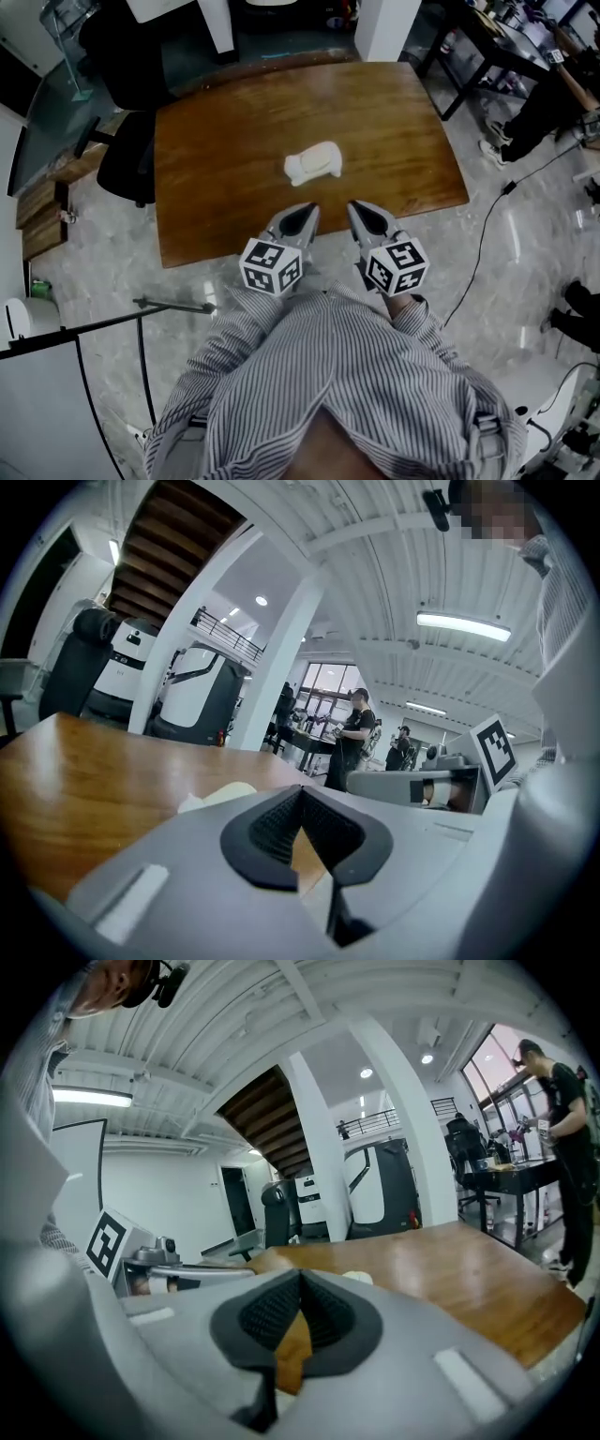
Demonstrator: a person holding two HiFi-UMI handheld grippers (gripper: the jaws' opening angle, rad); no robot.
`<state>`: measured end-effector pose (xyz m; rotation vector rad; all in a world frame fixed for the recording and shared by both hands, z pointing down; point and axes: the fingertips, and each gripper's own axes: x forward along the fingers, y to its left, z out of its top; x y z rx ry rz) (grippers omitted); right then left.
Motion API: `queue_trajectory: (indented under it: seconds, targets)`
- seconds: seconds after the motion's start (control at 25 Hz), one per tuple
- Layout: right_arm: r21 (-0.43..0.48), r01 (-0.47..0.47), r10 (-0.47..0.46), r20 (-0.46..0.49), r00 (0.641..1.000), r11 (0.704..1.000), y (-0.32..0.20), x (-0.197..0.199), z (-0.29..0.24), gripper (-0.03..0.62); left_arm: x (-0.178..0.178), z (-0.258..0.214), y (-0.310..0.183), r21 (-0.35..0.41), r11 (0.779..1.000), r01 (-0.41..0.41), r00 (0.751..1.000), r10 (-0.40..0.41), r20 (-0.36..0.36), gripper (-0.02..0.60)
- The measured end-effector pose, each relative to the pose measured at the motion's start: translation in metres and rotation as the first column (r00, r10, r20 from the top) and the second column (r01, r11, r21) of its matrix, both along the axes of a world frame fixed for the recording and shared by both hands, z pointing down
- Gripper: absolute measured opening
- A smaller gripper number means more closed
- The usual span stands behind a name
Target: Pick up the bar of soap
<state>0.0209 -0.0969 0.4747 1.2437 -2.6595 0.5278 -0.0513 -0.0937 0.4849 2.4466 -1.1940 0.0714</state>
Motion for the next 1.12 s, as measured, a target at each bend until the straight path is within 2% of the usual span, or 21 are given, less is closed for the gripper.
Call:
queue_trajectory:
  seconds: [0.16, 0.32, 0.44, 0.52, 0.68, 0.88, 0.96, 1.0, 1.12]
  targets:
    - [-0.014, -0.021, 0.021, 0.021, 1.0, 1.0, -0.046, -0.018, 0.0, 0.002, -0.009, -0.001, -0.051, -0.003, 0.997, -0.071, 0.997, 0.071, 0.017, 0.006]
    - [-0.035, -0.026, 0.027, 0.024, 0.999, 0.999, -0.073, -0.031, 0.004, 0.002, -0.008, 0.009, -0.082, -0.023, 0.988, -0.15, 0.986, 0.151, 0.07, 0.006]
    - [-0.059, -0.026, 0.027, 0.017, 0.999, 0.998, -0.085, -0.03, 0.01, 0.002, 0.0, 0.017, -0.097, -0.028, 0.976, -0.214, 0.971, 0.215, 0.105, 0.006]
    - [-0.073, -0.023, 0.024, 0.013, 1.0, 0.997, -0.092, -0.026, 0.014, 0.002, 0.005, 0.024, -0.105, -0.028, 0.963, -0.268, 0.95, 0.269, 0.16, 0.006]
    - [-0.094, -0.011, 0.012, 0.011, 1.0, 0.996, -0.1, -0.019, 0.019, 0.002, 0.015, 0.046, -0.119, -0.068, 0.924, -0.377, 0.876, 0.379, 0.298, 0.008]
    - [-0.118, 0.003, 0.0, 0.026, 1.0, 0.993, -0.108, -0.014, 0.025, 0.002, 0.014, 0.076, -0.14, -0.143, 0.884, -0.445, 0.777, 0.46, 0.429, 0.091]
    - [-0.127, -0.006, 0.01, 0.032, 0.999, 0.992, -0.111, -0.007, 0.028, 0.002, 0.013, 0.086, -0.148, -0.184, 0.87, -0.457, 0.738, 0.486, 0.469, 0.169]
    - [-0.133, -0.013, 0.018, 0.034, 0.999, 0.991, -0.111, -0.003, 0.03, 0.002, 0.013, 0.092, -0.15, -0.21, 0.861, -0.463, 0.713, 0.502, 0.489, 0.206]
    - [-0.146, -0.034, 0.04, 0.038, 0.998, 0.989, -0.113, 0.006, 0.036, 0.002, 0.013, 0.113, -0.151, -0.293, 0.82, -0.491, 0.619, 0.566, 0.545, 0.255]
